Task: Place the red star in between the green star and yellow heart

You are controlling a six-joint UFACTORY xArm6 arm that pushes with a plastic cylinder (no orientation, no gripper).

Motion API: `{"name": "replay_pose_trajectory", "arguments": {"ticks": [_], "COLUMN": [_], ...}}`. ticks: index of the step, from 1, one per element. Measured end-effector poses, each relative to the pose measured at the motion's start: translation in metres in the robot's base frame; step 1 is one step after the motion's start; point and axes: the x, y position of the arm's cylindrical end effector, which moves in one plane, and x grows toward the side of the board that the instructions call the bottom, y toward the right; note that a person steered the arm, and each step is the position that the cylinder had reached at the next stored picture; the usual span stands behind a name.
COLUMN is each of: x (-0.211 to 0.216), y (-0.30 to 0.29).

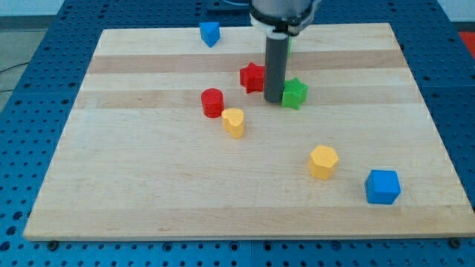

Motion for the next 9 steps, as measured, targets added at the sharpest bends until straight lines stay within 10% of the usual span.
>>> {"name": "replay_pose_trajectory", "arguments": {"ticks": [3,7,9], "x": [0.009,-0.050,-0.041], "y": [0.111,-0.134,0.010]}}
